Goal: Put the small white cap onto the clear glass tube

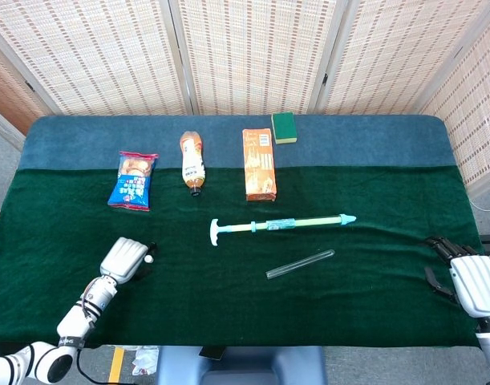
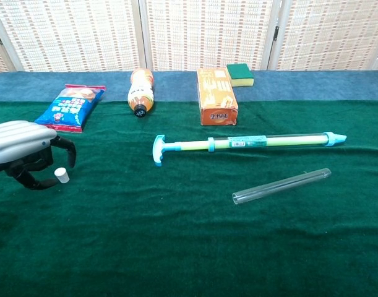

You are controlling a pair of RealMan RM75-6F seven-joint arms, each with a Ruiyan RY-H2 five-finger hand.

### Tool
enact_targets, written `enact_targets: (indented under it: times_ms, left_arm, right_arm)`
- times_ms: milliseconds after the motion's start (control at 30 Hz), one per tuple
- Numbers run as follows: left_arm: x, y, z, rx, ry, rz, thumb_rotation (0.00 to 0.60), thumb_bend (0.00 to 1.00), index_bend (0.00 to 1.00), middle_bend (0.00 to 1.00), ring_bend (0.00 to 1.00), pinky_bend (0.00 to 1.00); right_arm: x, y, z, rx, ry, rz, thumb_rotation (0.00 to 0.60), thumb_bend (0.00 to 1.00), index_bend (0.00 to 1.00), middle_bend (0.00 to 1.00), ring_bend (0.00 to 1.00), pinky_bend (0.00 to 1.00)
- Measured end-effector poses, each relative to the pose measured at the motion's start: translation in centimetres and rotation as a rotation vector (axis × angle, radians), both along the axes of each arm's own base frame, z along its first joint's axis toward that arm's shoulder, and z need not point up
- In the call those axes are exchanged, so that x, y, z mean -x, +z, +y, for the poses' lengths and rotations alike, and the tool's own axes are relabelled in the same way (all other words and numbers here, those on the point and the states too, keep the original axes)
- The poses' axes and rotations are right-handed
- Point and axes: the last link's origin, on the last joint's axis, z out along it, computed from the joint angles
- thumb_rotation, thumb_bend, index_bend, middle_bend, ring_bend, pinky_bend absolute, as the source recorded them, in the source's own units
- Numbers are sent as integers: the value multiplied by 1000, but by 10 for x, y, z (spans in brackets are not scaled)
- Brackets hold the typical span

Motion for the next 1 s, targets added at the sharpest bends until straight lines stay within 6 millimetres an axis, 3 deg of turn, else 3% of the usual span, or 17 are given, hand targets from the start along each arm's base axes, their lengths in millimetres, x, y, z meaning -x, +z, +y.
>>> enact_targets:
  times_ms: [1000]
  left_arm:
    - [9, -4, 5, -12, 27, -52, 600, 405, 483, 969, 892, 790]
  right_arm:
    - [-1, -1, 0, -4, -10, 7, 600, 508, 295, 327, 446, 424]
